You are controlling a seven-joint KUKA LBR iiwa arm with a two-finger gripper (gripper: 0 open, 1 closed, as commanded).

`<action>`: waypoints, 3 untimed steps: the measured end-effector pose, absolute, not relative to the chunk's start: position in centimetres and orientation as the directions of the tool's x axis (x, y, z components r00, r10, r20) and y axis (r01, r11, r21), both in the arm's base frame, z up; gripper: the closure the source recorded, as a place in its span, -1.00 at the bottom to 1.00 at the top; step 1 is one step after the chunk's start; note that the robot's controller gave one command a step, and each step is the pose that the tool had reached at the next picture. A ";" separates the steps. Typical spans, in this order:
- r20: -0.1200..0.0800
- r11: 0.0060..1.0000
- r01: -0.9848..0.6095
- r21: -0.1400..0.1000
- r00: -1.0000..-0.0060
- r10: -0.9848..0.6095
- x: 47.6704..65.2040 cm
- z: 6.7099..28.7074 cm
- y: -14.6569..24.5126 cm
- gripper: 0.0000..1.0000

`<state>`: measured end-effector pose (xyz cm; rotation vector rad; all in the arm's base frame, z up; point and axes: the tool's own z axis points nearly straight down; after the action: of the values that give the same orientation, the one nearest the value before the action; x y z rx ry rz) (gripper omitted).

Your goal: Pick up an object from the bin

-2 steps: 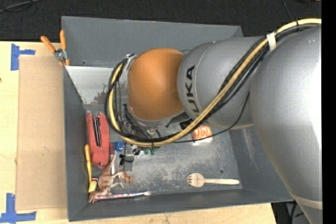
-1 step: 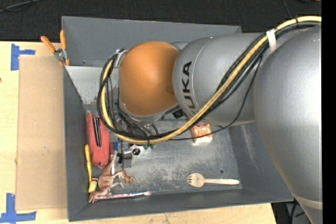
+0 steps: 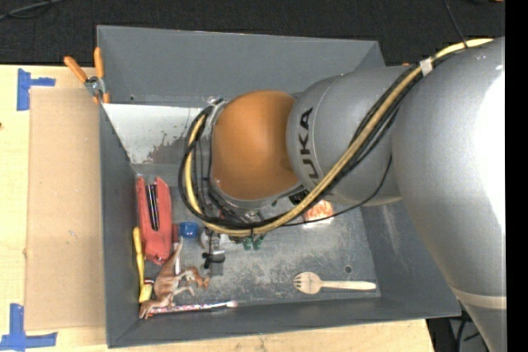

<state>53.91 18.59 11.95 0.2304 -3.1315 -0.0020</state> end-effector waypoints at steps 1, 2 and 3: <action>0.002 0.999 0.047 0.002 -0.999 0.047 51.4 8.8 18.9 -1.00; 0.001 0.991 -0.136 0.003 -0.991 -0.136 53.7 8.0 16.3 -1.00; 0.006 1.000 0.028 0.002 -1.000 0.028 52.6 8.0 16.3 -1.00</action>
Offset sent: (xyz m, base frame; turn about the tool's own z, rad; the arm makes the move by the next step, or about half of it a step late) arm 0.0271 -0.0620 -0.0495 0.2060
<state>52.61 16.34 8.01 -0.0431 -3.1354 -0.0026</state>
